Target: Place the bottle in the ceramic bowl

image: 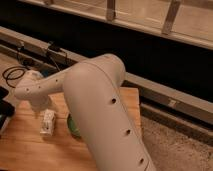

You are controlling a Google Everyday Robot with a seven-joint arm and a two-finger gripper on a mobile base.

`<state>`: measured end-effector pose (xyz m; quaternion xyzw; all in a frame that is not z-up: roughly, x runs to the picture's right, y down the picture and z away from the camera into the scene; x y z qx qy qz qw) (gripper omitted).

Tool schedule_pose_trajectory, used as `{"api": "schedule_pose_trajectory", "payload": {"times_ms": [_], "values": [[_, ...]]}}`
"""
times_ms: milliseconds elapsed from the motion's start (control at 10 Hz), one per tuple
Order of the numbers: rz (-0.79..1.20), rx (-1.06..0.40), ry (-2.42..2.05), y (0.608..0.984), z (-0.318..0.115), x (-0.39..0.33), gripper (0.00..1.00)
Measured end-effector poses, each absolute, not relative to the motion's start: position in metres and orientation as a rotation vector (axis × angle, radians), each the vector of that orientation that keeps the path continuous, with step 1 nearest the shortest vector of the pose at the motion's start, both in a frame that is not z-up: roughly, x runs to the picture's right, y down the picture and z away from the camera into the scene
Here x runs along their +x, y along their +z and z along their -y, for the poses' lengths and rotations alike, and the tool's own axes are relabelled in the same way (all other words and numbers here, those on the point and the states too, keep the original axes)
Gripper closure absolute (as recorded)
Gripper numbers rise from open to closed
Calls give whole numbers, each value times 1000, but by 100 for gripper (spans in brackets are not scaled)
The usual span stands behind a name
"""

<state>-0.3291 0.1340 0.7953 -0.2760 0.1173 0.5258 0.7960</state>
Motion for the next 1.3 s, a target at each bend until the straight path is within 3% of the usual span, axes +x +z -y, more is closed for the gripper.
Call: {"api": "schedule_pose_trajectory", "payload": {"times_ms": [800,1300], "values": [[-294,-663,1078,813,-158,-351,35],[-363,-625,1058,830,-157,-345,35]]}}
